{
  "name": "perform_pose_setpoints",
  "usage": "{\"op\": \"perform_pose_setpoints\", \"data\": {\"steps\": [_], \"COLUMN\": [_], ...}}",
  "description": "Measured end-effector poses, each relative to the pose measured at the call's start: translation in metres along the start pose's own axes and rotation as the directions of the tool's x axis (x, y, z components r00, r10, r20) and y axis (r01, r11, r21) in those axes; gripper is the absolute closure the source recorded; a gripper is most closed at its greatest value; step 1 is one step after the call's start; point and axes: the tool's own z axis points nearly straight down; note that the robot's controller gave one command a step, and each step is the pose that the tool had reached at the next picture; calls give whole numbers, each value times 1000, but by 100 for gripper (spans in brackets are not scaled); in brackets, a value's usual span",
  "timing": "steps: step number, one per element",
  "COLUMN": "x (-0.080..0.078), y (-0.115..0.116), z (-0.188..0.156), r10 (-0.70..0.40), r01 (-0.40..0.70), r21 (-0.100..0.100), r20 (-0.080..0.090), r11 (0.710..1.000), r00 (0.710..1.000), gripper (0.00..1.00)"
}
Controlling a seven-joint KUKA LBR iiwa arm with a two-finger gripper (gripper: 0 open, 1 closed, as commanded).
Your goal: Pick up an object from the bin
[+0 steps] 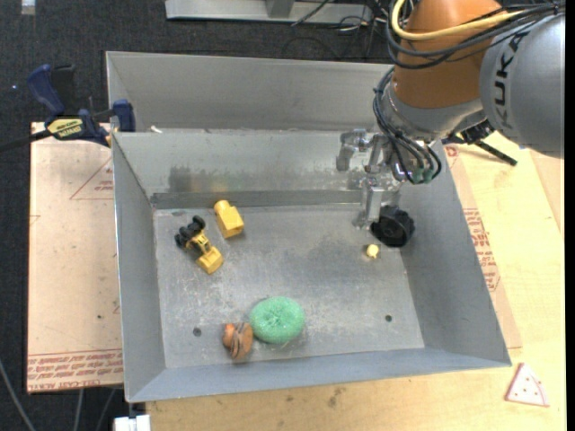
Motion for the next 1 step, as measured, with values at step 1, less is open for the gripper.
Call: {"op": "perform_pose_setpoints", "data": {"steps": [1], "x": [-1], "y": [0], "z": [-5], "r10": [0], "r01": [0], "r21": [0], "r20": [8], "r11": [1000], "r00": [1000], "gripper": [0]}}
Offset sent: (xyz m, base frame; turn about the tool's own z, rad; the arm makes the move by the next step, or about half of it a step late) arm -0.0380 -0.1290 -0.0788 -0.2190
